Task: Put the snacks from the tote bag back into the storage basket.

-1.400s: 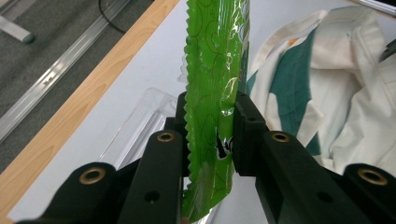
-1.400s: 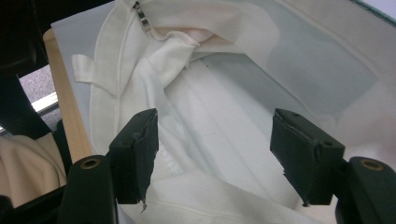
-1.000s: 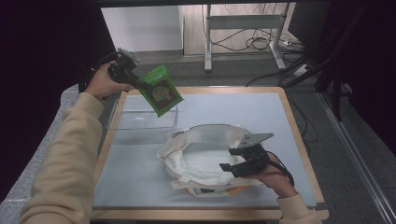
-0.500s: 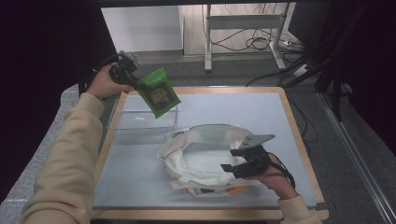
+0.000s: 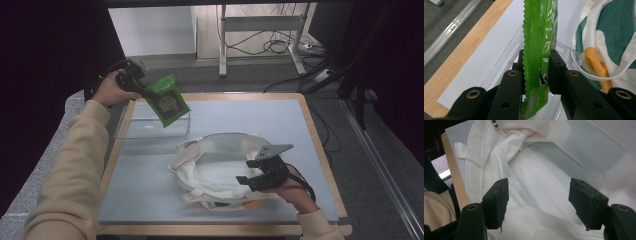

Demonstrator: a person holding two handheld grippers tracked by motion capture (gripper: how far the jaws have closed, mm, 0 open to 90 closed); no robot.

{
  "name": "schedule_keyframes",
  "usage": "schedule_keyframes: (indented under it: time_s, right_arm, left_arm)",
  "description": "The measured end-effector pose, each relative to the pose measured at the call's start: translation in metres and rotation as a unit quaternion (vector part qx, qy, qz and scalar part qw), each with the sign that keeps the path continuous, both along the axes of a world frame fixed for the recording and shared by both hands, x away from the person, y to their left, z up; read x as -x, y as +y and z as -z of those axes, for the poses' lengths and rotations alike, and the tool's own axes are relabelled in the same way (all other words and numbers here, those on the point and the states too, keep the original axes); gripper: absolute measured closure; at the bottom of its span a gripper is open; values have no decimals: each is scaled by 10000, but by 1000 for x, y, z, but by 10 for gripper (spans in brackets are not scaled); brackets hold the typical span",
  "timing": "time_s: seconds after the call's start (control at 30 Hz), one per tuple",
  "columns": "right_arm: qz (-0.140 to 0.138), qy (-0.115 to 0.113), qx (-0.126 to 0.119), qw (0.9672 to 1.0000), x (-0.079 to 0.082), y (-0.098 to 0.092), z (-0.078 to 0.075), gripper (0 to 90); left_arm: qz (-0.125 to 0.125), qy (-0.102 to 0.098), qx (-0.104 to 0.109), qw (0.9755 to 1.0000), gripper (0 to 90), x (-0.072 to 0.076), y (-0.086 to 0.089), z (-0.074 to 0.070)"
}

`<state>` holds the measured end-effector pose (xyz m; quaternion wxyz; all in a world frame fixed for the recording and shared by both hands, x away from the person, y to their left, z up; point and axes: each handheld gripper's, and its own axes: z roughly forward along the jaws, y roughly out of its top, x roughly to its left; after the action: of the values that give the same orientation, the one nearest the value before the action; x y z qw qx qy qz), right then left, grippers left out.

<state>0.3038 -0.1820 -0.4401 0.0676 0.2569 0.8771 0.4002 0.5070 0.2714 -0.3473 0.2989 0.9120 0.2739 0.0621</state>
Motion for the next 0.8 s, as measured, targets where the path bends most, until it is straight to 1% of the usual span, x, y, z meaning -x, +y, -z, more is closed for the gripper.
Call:
schedule_keyframes:
  time_s: [0.13,0.27,0.33,0.4,0.6,0.8]
  right_arm:
    - [0,11,21,10000,0,1,1,324]
    - [0,21,35,10000,1,1,2,324]
    - [2,23,46,10000,1,1,2,324]
    - [1,30,58,10000,1,1,3,324]
    - [11,48,62,10000,0,1,4,323]
    - [7,55,77,10000,-1,0,5,322]
  left_arm:
    - [5,17,-105,9999,759,-2,1,5]
    - [10,39,-2,10000,759,-4,4,13]
    - [-42,51,-45,10000,759,-5,5,18]
    - [-42,77,-35,10000,759,-6,7,21]
    - [-98,58,-14,9999,759,-6,12,22]
    - [-76,67,-117,9999,759,-6,14,23]
